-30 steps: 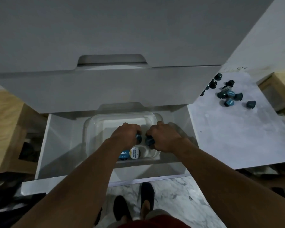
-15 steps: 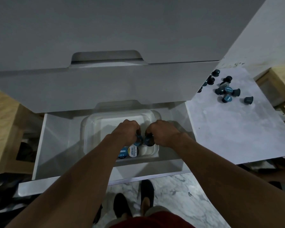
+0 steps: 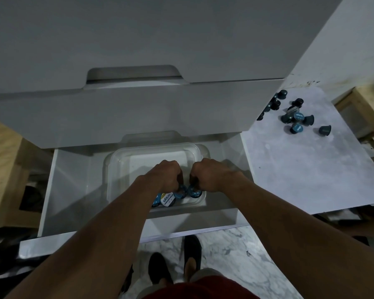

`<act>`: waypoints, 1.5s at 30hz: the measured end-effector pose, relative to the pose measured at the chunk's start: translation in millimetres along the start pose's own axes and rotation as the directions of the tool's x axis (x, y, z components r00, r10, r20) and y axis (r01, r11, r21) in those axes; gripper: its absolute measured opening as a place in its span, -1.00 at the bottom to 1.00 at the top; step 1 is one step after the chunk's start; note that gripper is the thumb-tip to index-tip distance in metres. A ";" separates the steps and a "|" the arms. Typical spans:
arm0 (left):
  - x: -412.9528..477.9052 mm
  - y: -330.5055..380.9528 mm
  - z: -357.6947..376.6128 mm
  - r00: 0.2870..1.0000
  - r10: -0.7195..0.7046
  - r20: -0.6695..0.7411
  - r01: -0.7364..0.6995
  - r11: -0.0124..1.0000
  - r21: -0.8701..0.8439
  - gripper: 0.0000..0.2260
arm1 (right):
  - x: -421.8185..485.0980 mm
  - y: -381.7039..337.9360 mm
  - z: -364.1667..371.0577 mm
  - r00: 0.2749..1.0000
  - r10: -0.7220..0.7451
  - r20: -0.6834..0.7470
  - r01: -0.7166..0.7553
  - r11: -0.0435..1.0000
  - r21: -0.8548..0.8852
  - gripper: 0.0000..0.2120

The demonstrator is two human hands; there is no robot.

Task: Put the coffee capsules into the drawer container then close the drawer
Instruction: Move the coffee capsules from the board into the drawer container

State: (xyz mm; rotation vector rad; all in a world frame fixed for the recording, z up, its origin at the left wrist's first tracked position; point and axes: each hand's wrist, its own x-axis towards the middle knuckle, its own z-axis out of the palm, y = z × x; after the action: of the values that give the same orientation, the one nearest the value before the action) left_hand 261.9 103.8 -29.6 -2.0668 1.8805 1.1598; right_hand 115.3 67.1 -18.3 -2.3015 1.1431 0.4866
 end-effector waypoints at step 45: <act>-17.1 -35.4 -2.8 0.997 -0.063 0.048 0.062 0.998 0.012 -0.81 | -0.7 1.0 6.9 0.998 -0.033 0.045 0.034 0.999 -0.009 -0.72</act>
State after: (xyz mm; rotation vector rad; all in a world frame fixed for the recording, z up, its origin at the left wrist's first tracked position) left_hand 295.8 123.9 -31.5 -2.0578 1.7835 1.1722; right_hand 113.5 71.1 -23.7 -2.3026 1.0813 0.5295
